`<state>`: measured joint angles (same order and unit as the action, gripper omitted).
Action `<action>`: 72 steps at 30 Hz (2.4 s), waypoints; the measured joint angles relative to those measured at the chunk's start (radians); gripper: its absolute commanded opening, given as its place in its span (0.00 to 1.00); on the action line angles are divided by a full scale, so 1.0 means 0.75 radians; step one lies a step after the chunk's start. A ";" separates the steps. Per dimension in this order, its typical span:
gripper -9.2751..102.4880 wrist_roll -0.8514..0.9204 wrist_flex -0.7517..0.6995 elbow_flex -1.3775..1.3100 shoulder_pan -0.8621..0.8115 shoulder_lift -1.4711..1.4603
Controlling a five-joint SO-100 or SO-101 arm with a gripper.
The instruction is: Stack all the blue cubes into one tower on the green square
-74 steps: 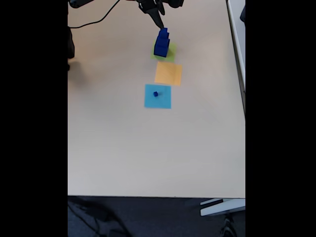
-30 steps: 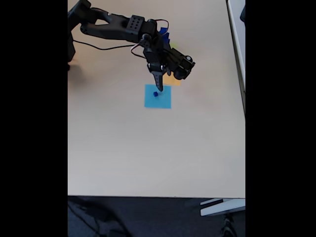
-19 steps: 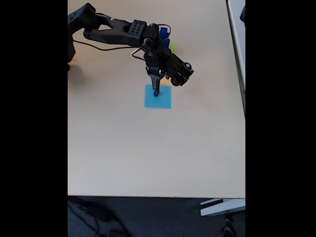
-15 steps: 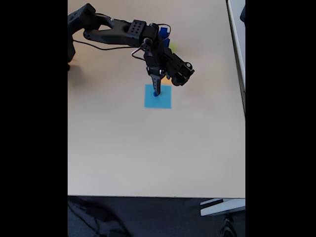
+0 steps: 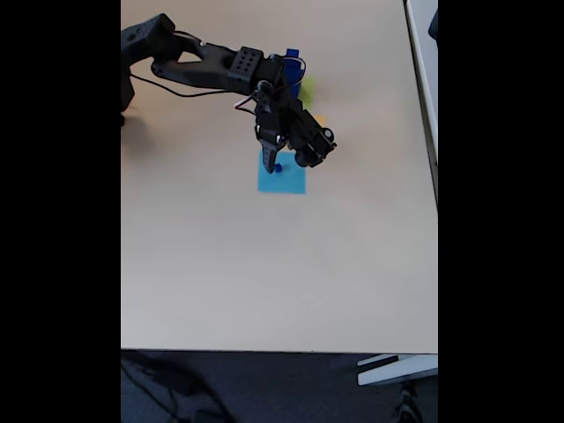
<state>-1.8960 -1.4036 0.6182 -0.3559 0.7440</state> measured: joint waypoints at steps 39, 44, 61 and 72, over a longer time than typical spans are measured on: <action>0.28 -0.037 -0.162 -0.438 -0.051 -0.354; 0.24 -0.051 -0.180 -0.438 -0.051 -0.352; 0.11 -0.051 -0.182 -0.438 -0.051 -0.352; 0.08 0.016 -0.182 -0.462 -0.039 -0.354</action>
<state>-1.8837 -1.5401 0.2715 -0.3850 0.4786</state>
